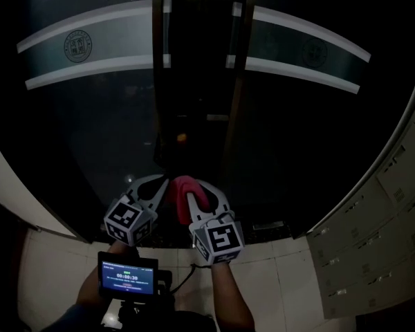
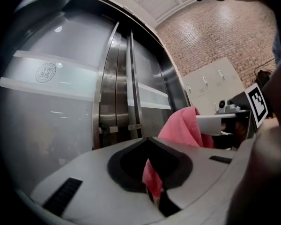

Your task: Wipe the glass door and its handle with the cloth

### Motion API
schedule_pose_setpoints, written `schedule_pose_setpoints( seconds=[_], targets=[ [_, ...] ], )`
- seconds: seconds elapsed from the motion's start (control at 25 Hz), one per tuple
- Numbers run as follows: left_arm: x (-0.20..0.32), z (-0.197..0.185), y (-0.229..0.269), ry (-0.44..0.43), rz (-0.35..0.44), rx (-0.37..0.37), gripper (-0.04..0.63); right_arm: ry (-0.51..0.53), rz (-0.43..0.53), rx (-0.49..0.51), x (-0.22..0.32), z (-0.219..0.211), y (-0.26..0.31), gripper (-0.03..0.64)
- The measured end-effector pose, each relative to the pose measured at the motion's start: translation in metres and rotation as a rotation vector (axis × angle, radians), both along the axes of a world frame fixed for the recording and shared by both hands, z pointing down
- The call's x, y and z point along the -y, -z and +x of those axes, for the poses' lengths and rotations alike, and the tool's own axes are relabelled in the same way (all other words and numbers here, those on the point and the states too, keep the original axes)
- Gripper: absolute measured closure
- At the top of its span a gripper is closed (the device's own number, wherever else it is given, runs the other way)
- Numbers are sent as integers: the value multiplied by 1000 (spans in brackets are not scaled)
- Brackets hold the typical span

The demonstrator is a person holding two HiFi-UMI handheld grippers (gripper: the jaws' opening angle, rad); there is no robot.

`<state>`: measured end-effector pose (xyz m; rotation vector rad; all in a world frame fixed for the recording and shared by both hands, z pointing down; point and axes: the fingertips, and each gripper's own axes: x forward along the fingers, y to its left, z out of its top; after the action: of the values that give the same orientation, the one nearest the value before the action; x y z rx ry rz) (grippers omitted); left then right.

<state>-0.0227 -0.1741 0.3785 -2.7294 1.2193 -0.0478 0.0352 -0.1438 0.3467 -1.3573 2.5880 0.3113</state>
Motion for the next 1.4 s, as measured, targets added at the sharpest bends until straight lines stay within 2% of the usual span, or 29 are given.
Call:
schedule_pose_setpoints(
  seconds=[0.2,0.48,0.88,1.4],
  targets=[
    [-73,37,-8,50,-7,-50,583,63,-18,-45,-64,23,-15,588],
    [-116,33,-5,104,11,-49,583,118,-16,-52,-115,17,-7,588],
    [-136,17,-12,56,-77,-76,583,76,-1,-40,-120,-11,-10,588],
    [-129,-32,-16,30,-85,-87,583,13,-5,-37,-91,-59,-4,588]
  ],
)
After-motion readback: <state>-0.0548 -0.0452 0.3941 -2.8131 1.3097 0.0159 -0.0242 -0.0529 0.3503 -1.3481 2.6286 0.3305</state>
